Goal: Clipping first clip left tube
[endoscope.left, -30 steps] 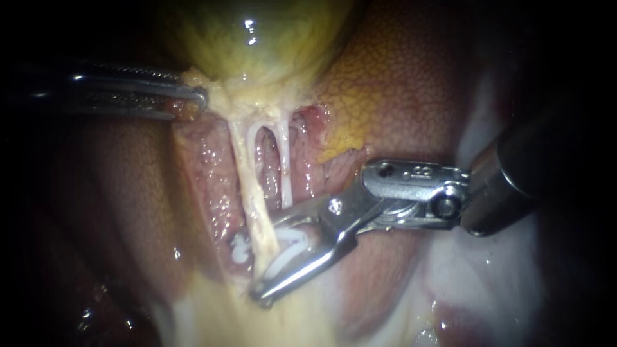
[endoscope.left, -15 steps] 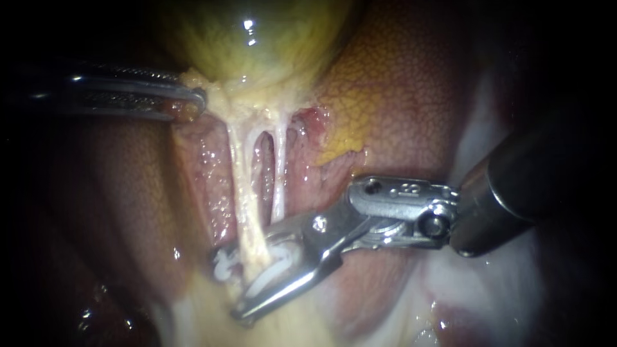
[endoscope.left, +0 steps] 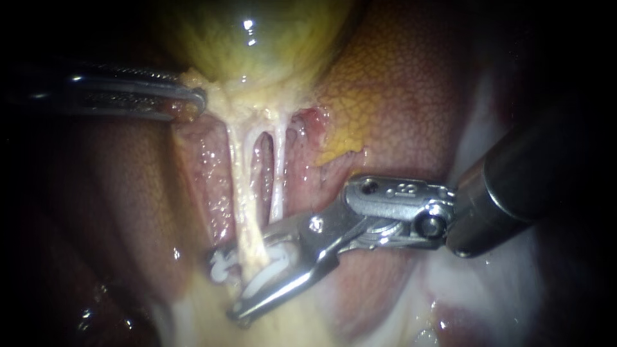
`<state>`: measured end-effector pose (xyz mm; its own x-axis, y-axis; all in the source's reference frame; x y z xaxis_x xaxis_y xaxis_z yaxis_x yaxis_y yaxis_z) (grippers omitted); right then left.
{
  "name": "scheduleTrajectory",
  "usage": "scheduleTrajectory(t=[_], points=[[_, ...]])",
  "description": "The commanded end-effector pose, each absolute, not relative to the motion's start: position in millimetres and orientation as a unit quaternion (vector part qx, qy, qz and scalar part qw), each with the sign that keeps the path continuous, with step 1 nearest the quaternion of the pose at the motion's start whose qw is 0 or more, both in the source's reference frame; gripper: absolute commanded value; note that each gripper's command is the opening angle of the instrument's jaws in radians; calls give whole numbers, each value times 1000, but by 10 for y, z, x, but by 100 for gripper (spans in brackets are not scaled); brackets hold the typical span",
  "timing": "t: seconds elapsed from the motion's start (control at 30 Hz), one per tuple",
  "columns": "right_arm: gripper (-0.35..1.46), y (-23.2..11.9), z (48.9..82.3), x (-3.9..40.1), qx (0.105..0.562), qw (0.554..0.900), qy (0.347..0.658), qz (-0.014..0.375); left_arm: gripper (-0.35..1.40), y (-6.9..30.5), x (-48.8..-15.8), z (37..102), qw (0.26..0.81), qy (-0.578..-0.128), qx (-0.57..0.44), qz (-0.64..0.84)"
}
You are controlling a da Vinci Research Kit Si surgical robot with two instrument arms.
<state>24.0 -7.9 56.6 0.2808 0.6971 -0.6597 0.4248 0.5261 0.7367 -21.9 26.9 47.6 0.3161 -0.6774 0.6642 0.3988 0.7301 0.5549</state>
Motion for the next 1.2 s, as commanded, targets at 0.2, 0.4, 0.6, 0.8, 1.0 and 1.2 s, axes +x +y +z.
scheduleTrajectory(t=[0.2,0.4,0.6,0.8,1.0,1.2], points=[[17,-77,567,239,490,640,580,118,-35,269,-219,476,798,-478,146,-337],[3,-79,570,239,498,638,574,123,-35,269,-218,476,798,-478,146,-337],[-18,-80,571,239,505,636,570,125,-35,269,-218,476,798,-478,146,-337],[-35,-79,570,239,511,633,564,141,-35,269,-218,476,798,-478,146,-337],[-35,-78,567,240,508,644,554,142,-35,269,-218,476,798,-478,146,-337],[-35,-78,567,240,508,644,554,142,-35,269,-218,475,798,-478,146,-337]])
